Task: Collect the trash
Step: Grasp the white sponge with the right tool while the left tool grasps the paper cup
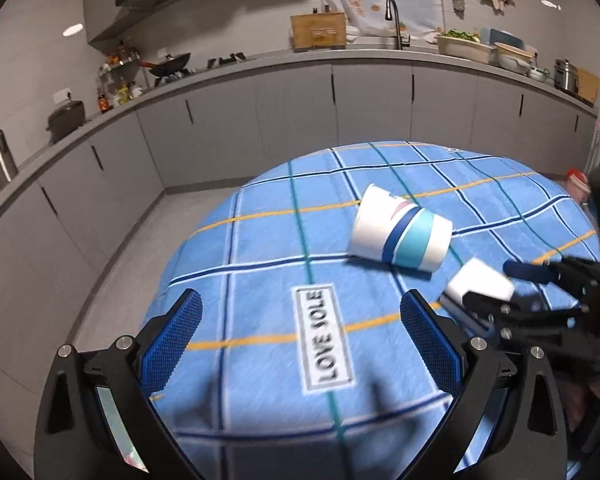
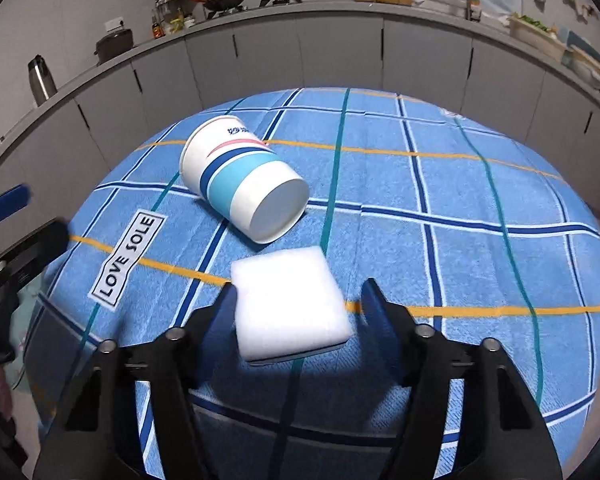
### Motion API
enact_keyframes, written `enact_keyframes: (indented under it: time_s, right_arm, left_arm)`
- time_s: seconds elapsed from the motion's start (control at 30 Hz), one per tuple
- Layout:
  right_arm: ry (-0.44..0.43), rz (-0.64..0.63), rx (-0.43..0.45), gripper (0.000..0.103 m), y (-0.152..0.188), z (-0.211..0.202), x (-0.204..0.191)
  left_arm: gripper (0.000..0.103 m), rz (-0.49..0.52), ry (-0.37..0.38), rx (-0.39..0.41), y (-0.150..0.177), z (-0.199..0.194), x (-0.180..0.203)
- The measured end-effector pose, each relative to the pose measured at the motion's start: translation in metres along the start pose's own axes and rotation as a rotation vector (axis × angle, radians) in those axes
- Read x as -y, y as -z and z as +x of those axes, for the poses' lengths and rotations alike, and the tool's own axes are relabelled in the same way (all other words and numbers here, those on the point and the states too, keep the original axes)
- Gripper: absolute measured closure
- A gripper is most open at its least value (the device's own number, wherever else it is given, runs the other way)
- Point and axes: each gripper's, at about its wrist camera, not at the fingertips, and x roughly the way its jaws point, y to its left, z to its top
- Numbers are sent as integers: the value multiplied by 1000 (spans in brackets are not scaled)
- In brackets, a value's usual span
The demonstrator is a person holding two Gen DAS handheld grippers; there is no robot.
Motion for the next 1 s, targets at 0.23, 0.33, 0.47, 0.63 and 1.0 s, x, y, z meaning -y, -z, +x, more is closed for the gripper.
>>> enact_keyframes:
  time_s: [0.23,0.33,0.47,0.63,1.0]
  right_arm:
    - [32,8,73,59,-5,-27,10]
    - [23,-16,65,53,-7,-25,8]
    - [15,-8,46,38,-4,-16,11]
    - [-51,23,2,31,1,-7,9]
    - [-55,-23,-17,50,6,-8,-1]
  left_arm:
    - [6,31,64,-15,-16,34,23]
    - [6,21,50,-21,-19,41,22]
    - [6,-9,24,-15,-19,42,9]
    - [6,-24,0,-25,-16,44,-5]
    - [6,-25,15,-17,-16,41,-8]
